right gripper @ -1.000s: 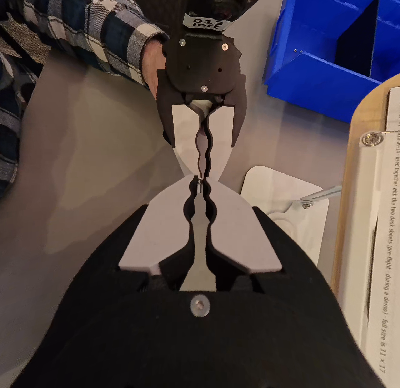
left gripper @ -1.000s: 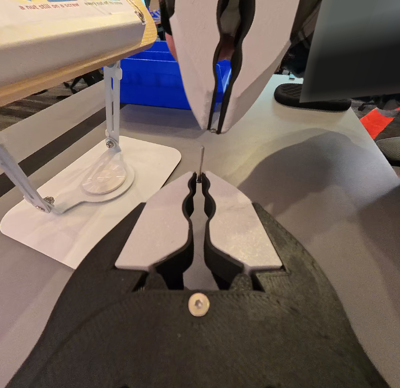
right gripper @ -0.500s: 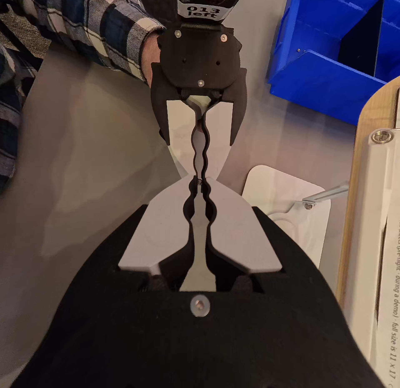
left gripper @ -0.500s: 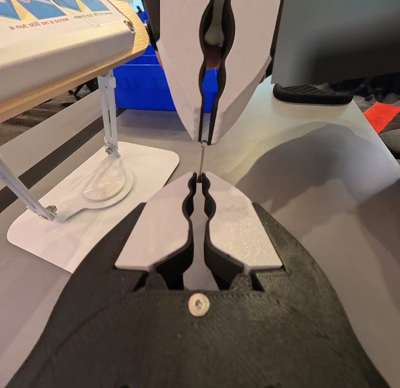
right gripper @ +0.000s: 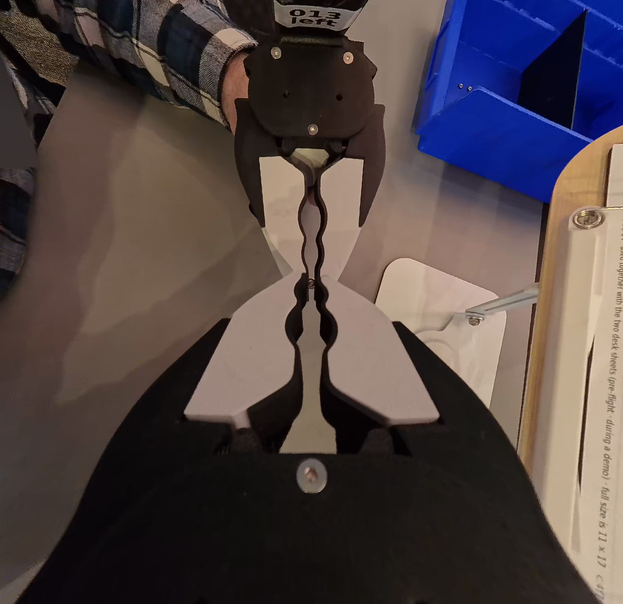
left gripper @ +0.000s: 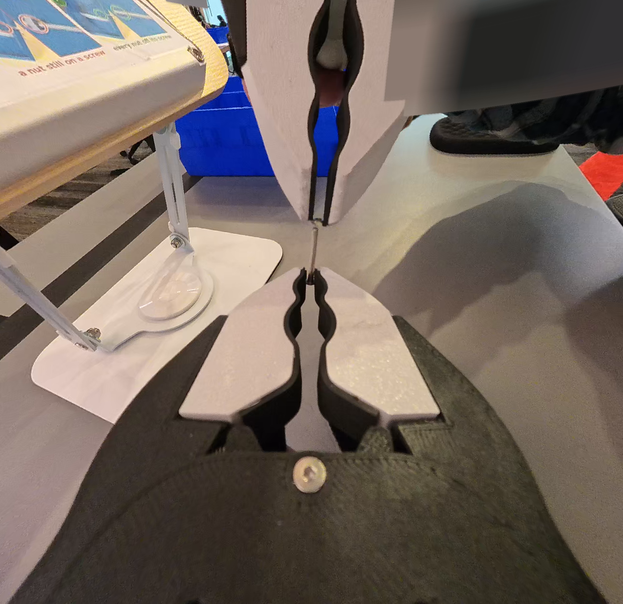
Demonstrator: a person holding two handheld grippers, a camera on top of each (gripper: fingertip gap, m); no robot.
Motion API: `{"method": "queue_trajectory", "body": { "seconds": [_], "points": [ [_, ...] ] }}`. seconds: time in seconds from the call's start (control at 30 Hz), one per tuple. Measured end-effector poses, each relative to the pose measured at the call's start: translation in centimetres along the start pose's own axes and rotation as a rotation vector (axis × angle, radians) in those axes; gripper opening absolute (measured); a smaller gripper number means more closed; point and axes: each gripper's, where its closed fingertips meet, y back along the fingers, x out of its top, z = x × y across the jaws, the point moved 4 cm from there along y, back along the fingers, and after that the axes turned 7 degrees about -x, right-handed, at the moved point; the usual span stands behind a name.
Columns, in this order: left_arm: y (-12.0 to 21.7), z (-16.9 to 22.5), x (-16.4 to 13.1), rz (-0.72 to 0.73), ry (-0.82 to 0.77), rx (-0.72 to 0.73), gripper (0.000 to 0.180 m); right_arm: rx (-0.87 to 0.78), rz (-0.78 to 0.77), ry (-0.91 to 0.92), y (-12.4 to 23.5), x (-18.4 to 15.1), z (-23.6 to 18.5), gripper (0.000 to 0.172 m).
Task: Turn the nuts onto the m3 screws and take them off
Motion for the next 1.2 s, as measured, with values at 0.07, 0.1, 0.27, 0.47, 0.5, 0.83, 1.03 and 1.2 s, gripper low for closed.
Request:
{"method": "queue_trajectory", "body": {
  "seconds": [0.07,0.1,0.27,0.47,0.5,0.83,1.03,1.2],
  "points": [
    [0.0,0.05,0.07,0.0,-0.005,0.002,0.004,-0.003,-0.001,0.003,0.11,-0.01,-0.04,0.005],
    [0.01,0.06,0.09,0.0,-0.007,0.004,0.004,-0.004,0.0,0.003,0.13,-0.02,-0.08,0.005],
    [-0.05,0.16,0.16,0.0,-0.013,0.003,0.004,-0.013,-0.002,0.007,0.19,-0.08,-0.17,0.005],
    [-0.15,0.24,0.12,-0.01,-0.021,0.005,0.004,-0.018,-0.006,0.011,0.12,-0.12,-0.27,0.005],
    [-0.17,0.25,0.1,-0.012,-0.023,0.005,0.004,-0.019,-0.008,0.012,0.09,-0.15,-0.28,0.005],
    [-0.37,0.28,-0.01,-0.026,-0.026,0.011,0.004,-0.027,-0.03,0.03,0.0,-0.42,-0.46,0.005],
    [-0.44,0.25,-0.1,-0.031,-0.027,0.013,0.004,-0.032,-0.039,0.034,-0.07,-0.66,-0.49,0.005],
    [-0.5,0.26,-0.18,-0.036,-0.026,0.013,0.004,-0.032,-0.035,0.031,-0.13,-0.77,-0.52,0.005]
  ]
}}
